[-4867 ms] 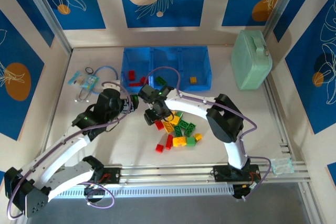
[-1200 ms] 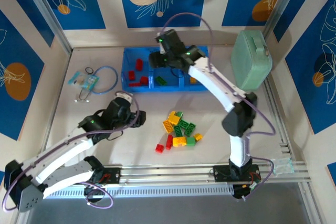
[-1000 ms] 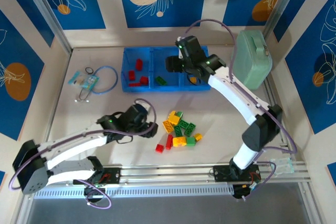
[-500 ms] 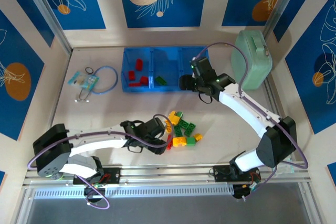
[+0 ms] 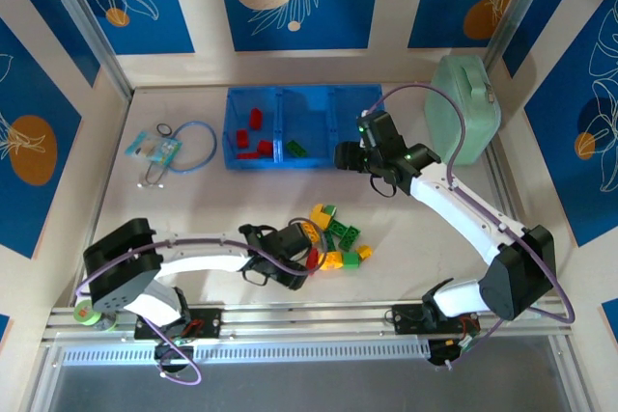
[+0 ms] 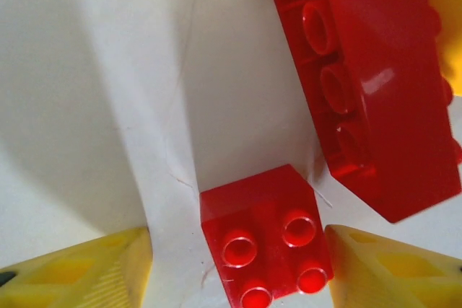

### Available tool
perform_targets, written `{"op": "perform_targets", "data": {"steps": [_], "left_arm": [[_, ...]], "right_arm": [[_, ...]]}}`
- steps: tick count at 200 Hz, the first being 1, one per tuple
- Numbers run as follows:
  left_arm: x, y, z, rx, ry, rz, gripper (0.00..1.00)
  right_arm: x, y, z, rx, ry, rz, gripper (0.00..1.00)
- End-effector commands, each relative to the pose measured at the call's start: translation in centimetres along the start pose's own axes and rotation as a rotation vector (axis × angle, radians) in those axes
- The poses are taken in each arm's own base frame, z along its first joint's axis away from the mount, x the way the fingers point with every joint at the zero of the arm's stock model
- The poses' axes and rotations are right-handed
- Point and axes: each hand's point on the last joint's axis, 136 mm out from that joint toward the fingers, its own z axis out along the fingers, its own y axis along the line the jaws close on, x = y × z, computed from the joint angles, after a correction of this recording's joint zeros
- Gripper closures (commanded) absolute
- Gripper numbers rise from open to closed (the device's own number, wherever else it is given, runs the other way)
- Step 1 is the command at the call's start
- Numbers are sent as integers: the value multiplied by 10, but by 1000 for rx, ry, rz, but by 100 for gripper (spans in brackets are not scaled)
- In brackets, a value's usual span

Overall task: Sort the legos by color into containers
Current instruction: Pick up the lego from the middle-left of the table, then place the lego in the container.

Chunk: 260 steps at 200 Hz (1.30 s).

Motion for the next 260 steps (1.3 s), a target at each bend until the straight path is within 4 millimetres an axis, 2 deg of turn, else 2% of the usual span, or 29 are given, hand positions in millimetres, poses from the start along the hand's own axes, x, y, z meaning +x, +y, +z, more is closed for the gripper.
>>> {"op": "perform_targets", "data": {"steps": [1, 58, 87, 119, 171, 190, 220, 260], "left_arm": [[-4, -6, 5, -9, 20, -11, 43], [-11, 14, 3, -115, 24, -53, 63], [-30, 33, -11, -110, -42, -148, 67], [-69, 70, -43, -90, -181, -300, 69], [-155, 143, -120, -110, -481, -493, 69], [-183, 171, -137, -132, -533, -537, 69], [-219, 215, -143, -162, -550, -593, 68], [-255, 260, -119, -189, -491, -653, 67]], "right_arm": [[-4, -1, -10, -13, -27, 20, 32], [5, -7, -8, -9, -18, 30, 33], [14, -12, -6, 1, -1, 31, 33], [29, -18, -4, 6, 23, 43, 33], [54, -26, -6, 10, 54, 64, 33], [59, -31, -11, 19, 51, 66, 33], [66, -36, -19, 19, 43, 74, 33], [73, -39, -25, 16, 48, 85, 33]]}}
